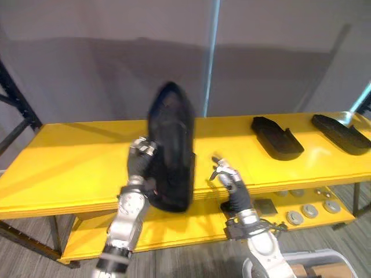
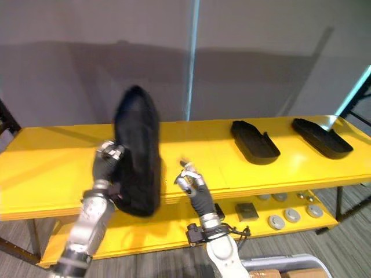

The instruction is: Walk over and take plastic housings, then place them on the shelf

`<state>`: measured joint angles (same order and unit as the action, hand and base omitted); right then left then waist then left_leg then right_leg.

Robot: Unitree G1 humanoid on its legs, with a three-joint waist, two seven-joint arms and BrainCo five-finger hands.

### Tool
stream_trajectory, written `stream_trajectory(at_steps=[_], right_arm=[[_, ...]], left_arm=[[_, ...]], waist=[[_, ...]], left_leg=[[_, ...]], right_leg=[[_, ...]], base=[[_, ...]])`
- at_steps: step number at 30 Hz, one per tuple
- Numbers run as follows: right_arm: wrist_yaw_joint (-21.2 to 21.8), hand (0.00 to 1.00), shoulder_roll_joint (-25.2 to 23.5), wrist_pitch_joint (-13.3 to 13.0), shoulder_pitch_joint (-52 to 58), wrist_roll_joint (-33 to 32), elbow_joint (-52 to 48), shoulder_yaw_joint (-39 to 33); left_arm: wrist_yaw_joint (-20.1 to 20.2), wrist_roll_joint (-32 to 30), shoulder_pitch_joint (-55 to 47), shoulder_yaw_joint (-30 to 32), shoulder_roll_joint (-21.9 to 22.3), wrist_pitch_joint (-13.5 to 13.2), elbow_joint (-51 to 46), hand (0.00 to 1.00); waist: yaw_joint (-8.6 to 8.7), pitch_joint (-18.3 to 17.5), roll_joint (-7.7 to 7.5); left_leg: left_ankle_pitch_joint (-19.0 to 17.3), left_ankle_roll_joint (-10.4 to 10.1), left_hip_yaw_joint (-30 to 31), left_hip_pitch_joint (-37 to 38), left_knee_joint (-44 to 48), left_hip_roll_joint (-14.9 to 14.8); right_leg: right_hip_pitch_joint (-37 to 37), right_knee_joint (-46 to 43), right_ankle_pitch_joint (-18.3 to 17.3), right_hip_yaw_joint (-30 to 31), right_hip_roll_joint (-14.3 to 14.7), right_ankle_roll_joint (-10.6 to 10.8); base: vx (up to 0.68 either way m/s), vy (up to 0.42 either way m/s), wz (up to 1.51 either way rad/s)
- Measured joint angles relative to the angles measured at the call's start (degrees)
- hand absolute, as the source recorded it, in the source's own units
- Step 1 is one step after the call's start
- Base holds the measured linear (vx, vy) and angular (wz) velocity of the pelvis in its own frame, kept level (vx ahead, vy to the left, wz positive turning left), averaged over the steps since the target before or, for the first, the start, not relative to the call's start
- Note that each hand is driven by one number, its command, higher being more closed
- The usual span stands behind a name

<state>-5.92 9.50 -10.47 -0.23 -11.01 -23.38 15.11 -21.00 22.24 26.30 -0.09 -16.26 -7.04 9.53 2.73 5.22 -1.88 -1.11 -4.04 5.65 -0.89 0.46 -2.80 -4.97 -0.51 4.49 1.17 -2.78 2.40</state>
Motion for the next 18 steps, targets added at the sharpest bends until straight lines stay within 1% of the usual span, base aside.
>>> stream_trajectory(at_steps=[1,2,4,7,10,11,15,18], right_arm=[[-0.4,0.00,0.0,-0.6,0.1,-0.3,-1.2,-3.6],[-0.9,0.00,0.0,-0.9,-0.1,-0.2,-1.4,-5.2],[-3.3,0.00,0.0,-1.0,-0.2,0.0,-1.4,-10.0],[-5.9,0.00,0.0,-1.0,-1.2,0.7,-1.4,-11.8],[-8.6,0.00,1.1,-0.9,-4.2,2.5,-1.3,-14.3],[-9.1,0.00,1.7,-0.9,-4.8,2.6,-1.4,-14.9],[-9.9,0.00,3.5,-0.8,-3.0,2.6,-1.5,-16.3],[-8.7,0.00,3.7,-0.6,1.4,2.6,-1.9,-16.1]], left_arm=[[-0.5,1.4,1.8,0.6,-1.0,0.1,1.4,1.00],[-0.7,2.0,2.5,0.6,-1.3,0.2,1.8,1.00],[-1.3,4.7,5.6,0.2,-1.5,0.5,4.4,1.00],[-1.5,7.4,9.6,-0.4,-1.7,1.0,7.9,1.00],[-1.6,10.4,15.6,-4.2,-2.6,1.5,14.1,1.00],[-1.6,10.7,16.8,-4.5,-2.7,1.6,15.5,1.00],[-1.6,12.4,21.7,-5.9,-4.1,2.3,21.0,1.00],[-1.3,12.5,25.8,-6.0,-5.5,3.5,26.1,1.00]], waist=[[0.34,0.0,0.00],[0.41,0.0,0.01],[0.74,0.0,0.03],[1.72,0.1,0.11],[2.34,0.7,0.49],[2.58,1.3,0.69],[3.30,3.0,1.41],[3.92,5.4,1.47]], left_leg=[[0.1,0.0,-0.7,-0.1,-0.5,0.0],[0.2,0.0,-0.9,-0.2,-0.7,0.0],[1.0,-0.1,-1.5,-0.5,-1.8,0.0],[1.4,-0.1,-2.0,-1.1,-2.3,0.0],[1.4,-0.1,-2.5,-2.1,-2.3,-0.1],[1.4,-0.1,-2.6,-2.2,-2.3,-0.1],[1.4,-0.1,-3.0,-3.7,-2.2,-0.1],[1.4,-0.1,-3.5,-3.9,-2.2,-0.3]], right_leg=[[-0.6,0.0,0.1,0.4,0.1,-0.1],[-1.0,0.0,0.1,0.7,0.2,-0.1],[-2.1,0.1,0.4,1.3,0.2,-0.1],[-3.2,0.2,0.5,1.6,0.4,-0.3],[-3.5,2.2,1.7,2.2,0.3,-0.5],[-3.6,2.3,1.8,2.6,0.3,-0.5],[-5.3,2.3,2.0,3.0,0.5,-0.7],[-5.6,2.3,2.2,3.2,0.6,-0.8]], base=[[0.01,0.001,-0.15],[0.04,0.008,-0.19],[0.06,0.016,-0.13],[0.07,0.020,-0.07],[0.08,0.021,-0.09],[0.06,0.011,-0.08],[0.05,0.000,-0.07],[0.05,-0.007,-0.08]])
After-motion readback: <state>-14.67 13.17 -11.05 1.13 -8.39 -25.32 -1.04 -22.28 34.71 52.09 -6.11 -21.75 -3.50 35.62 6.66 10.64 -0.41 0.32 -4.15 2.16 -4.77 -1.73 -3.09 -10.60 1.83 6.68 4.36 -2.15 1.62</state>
